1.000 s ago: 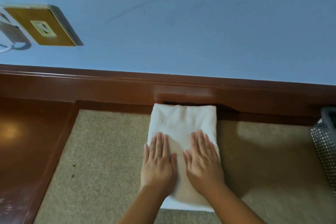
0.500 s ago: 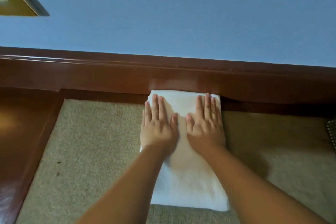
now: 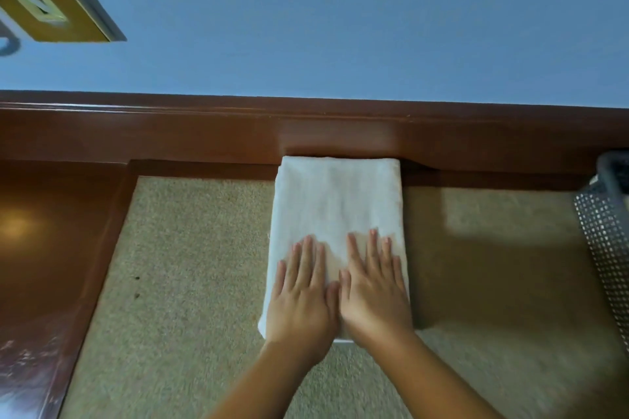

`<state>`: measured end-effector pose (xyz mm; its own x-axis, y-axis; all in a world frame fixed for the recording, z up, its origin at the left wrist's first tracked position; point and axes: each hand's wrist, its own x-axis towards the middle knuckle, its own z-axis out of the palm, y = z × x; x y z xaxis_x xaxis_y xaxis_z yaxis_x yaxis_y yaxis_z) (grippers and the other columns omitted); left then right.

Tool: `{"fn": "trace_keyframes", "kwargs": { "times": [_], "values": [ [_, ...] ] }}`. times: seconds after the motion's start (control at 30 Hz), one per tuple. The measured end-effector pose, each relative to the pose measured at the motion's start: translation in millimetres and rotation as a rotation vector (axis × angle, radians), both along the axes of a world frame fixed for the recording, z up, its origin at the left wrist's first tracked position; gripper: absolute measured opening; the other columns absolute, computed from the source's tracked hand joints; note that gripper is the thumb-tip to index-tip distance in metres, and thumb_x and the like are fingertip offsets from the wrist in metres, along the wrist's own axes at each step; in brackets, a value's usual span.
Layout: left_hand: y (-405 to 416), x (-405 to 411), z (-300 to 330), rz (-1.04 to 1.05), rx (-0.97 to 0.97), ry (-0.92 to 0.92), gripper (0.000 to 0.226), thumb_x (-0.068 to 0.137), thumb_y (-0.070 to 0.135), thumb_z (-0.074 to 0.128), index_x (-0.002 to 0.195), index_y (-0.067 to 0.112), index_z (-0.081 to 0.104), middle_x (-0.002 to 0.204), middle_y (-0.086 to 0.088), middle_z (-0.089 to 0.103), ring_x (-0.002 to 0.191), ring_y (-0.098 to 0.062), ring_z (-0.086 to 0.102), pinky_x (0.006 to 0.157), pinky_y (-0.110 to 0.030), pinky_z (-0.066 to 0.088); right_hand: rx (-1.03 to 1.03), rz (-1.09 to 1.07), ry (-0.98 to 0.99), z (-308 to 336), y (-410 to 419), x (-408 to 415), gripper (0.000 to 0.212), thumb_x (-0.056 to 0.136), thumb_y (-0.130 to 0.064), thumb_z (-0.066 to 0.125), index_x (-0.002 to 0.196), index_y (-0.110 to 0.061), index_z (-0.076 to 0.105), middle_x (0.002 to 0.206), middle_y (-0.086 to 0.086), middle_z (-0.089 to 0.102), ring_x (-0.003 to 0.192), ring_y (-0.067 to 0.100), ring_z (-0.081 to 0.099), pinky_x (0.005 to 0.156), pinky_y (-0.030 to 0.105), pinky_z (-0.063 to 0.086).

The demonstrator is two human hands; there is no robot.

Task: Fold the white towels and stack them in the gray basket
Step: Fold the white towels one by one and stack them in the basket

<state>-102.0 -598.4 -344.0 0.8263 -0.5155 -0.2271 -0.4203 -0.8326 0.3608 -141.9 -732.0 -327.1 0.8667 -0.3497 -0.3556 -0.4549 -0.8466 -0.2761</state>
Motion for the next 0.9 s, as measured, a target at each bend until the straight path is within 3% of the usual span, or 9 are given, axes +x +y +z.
{"fn": "trace_keyframes", "kwargs": {
  "times": [0.13, 0.23, 0.33, 0.5, 0.53, 0.6, 0.7, 0.8, 0.9],
  "values": [
    [3, 3, -27, 0.051, 0.002, -0.053, 0.068, 0.110, 0.046, 0.021, 0.166, 0.019, -0.006, 0.173, 0.004, -0.015, 0.157, -0.009, -0.023, 0.128, -0.035, -0.012, -0.074, 0.034, -0.117, -35, -7, -14, 0.063, 0.109, -0.049, 0.016, 0.164, -0.034, -0.013, 0.171, 0.002, -0.022, 0.156, 0.022, -0.026, 0.128, 0.045, -0.005],
    [-5, 6, -19, 0.068, 0.023, -0.025, 0.068, 0.110, 0.046, 0.016, 0.164, 0.019, -0.014, 0.171, 0.004, -0.023, 0.153, -0.007, -0.031, 0.126, -0.033, -0.019, -0.059, 0.054, -0.124, -36, -10, -9, 0.064, 0.110, -0.048, 0.018, 0.164, -0.034, -0.013, 0.170, 0.003, -0.025, 0.155, 0.021, -0.029, 0.127, 0.044, -0.009],
    [2, 10, -3, -0.003, 0.071, 0.051, 0.070, 0.110, 0.050, 0.012, 0.161, 0.018, -0.024, 0.168, 0.003, -0.031, 0.150, -0.010, -0.038, 0.126, -0.034, -0.019, -0.036, 0.152, -0.058, -27, -18, -12, 0.065, 0.109, -0.050, 0.012, 0.163, -0.028, -0.019, 0.167, 0.005, -0.032, 0.151, 0.020, -0.037, 0.125, 0.042, -0.015],
    [41, -17, 17, -0.228, 0.125, 0.065, 0.084, 0.105, 0.068, 0.012, 0.159, 0.018, -0.027, 0.163, -0.001, -0.040, 0.149, -0.015, -0.041, 0.128, -0.040, -0.014, -0.046, 0.335, -0.107, -13, -16, -73, 0.070, 0.109, -0.053, 0.015, 0.164, -0.012, 0.002, 0.171, 0.005, -0.012, 0.158, 0.019, -0.020, 0.126, 0.040, -0.002],
    [50, -24, 14, -0.262, 0.108, 0.028, 0.084, 0.105, 0.065, 0.017, 0.160, 0.017, -0.026, 0.163, -0.004, -0.040, 0.150, -0.017, -0.040, 0.128, -0.041, -0.014, -0.066, 0.364, -0.113, -14, -17, -86, 0.071, 0.108, -0.051, 0.022, 0.164, -0.010, 0.007, 0.172, 0.007, -0.007, 0.159, 0.022, -0.015, 0.126, 0.042, 0.001],
    [66, -30, 4, -0.329, 0.126, -0.026, 0.083, 0.107, 0.038, 0.034, 0.161, 0.015, -0.024, 0.165, -0.009, -0.037, 0.151, -0.021, -0.039, 0.130, -0.047, -0.008, -0.123, 0.410, -0.104, -19, -20, -99, 0.075, 0.098, -0.036, 0.036, 0.163, -0.004, 0.017, 0.172, 0.014, 0.004, 0.160, 0.028, -0.005, 0.126, 0.044, 0.007],
    [72, -28, -7, -0.327, 0.104, -0.111, 0.100, 0.089, 0.002, 0.051, 0.163, 0.009, -0.017, 0.169, -0.015, -0.025, 0.157, -0.032, -0.022, 0.129, -0.049, 0.005, -0.190, 0.414, -0.137, -26, -18, -93, 0.080, 0.087, -0.015, 0.041, 0.161, 0.003, 0.014, 0.169, 0.024, 0.010, 0.159, 0.037, 0.001, 0.126, 0.048, 0.009],
    [62, -22, -2, -0.321, 0.202, -0.083, 0.095, 0.101, 0.001, 0.046, 0.153, 0.005, -0.034, 0.164, -0.018, -0.036, 0.154, -0.035, -0.026, 0.130, -0.047, -0.003, -0.211, 0.361, -0.093, -24, -8, -84, 0.069, 0.097, -0.007, 0.026, 0.158, 0.008, -0.002, 0.166, 0.030, -0.004, 0.157, 0.043, -0.002, 0.128, 0.052, 0.012],
    [53, -25, 6, -0.299, 0.279, -0.113, 0.095, 0.103, 0.001, 0.048, 0.154, -0.001, -0.032, 0.162, -0.020, -0.037, 0.155, -0.036, -0.026, 0.130, -0.048, -0.002, -0.271, 0.343, -0.035, -17, -1, -81, 0.070, 0.097, -0.005, 0.028, 0.157, 0.011, -0.005, 0.164, 0.034, -0.005, 0.157, 0.046, 0.001, 0.127, 0.052, 0.016]
  ]
}}
